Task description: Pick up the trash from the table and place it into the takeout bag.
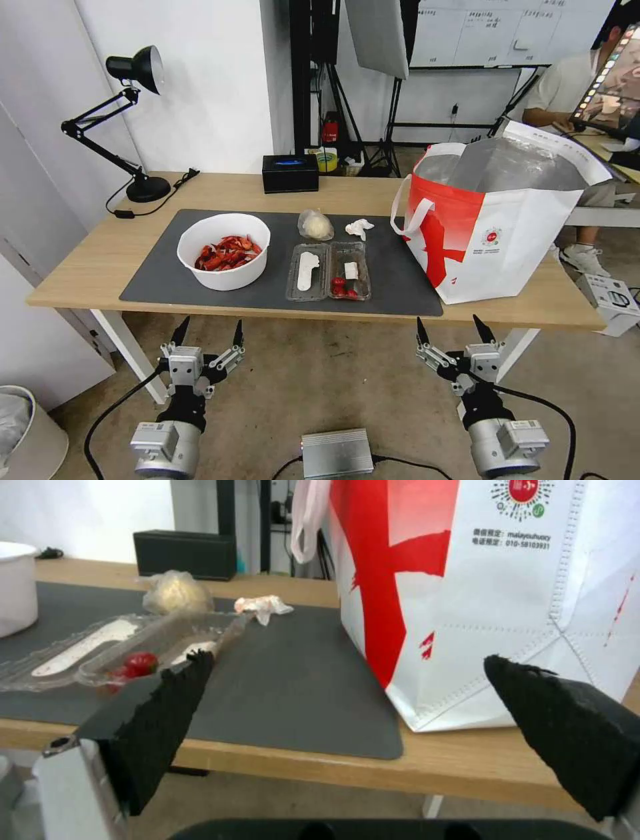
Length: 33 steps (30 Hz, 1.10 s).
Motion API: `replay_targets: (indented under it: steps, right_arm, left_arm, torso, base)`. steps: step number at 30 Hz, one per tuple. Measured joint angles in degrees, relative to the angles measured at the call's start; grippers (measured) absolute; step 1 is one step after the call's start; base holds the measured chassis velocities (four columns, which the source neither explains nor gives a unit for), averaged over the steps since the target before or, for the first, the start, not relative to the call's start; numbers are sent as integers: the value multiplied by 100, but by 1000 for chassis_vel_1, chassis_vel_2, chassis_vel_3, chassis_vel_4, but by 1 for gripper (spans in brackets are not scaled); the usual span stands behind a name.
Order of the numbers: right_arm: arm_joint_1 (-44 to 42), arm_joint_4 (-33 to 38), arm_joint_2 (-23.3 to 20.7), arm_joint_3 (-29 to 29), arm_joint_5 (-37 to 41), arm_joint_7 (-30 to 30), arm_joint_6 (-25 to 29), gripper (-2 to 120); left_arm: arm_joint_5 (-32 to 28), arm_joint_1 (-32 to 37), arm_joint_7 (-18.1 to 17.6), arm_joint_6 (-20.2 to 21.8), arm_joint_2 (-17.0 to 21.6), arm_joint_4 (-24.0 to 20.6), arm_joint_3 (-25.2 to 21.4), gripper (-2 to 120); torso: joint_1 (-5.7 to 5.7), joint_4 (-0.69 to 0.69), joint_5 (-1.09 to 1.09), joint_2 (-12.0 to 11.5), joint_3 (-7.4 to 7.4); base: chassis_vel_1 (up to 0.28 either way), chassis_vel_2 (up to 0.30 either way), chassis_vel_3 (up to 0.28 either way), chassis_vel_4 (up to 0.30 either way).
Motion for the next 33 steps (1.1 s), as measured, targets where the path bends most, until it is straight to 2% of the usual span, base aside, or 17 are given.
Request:
replay_targets:
  steps: [33]
  right_arm:
    - [0,0,0,0,0,0,0,100]
  left_arm:
    - [0,0,0,0,0,0,0,100]
  torso:
    - [0,0,0,0,0]
  base:
    - [0,0,0,0]
